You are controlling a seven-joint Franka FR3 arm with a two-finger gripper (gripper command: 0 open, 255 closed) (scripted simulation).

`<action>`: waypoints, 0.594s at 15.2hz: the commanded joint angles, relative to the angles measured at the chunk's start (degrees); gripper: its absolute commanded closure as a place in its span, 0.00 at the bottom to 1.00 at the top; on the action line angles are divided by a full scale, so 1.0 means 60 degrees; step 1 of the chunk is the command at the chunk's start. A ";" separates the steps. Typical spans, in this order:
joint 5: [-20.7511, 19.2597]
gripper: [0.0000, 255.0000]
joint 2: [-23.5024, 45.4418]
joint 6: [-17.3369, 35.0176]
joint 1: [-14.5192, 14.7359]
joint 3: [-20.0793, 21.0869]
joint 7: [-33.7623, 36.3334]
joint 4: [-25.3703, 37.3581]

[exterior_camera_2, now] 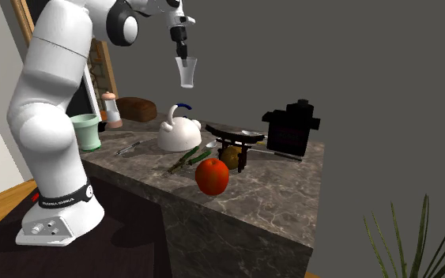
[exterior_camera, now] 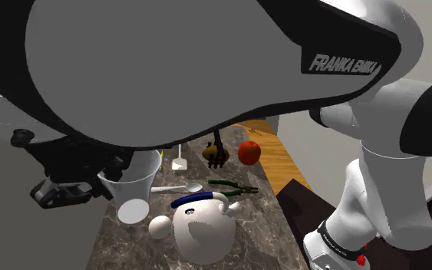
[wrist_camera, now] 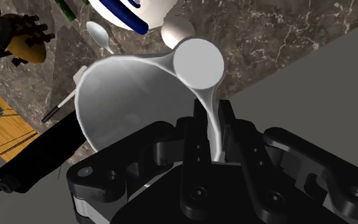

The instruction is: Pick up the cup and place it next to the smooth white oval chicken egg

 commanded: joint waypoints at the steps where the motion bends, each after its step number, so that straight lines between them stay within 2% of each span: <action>1: -0.0337 1.00 0.0682 -0.0520 0.0748 -0.0053 0.0260 0.1111; 3: -0.0829 1.00 0.1755 -0.1309 0.1838 -0.0265 0.0314 0.3009; 4: -0.0967 1.00 0.2094 -0.1566 0.2178 -0.0374 0.0259 0.3657; 9: -0.0564 1.00 0.1341 -0.0378 0.1352 -0.0114 0.0689 0.1519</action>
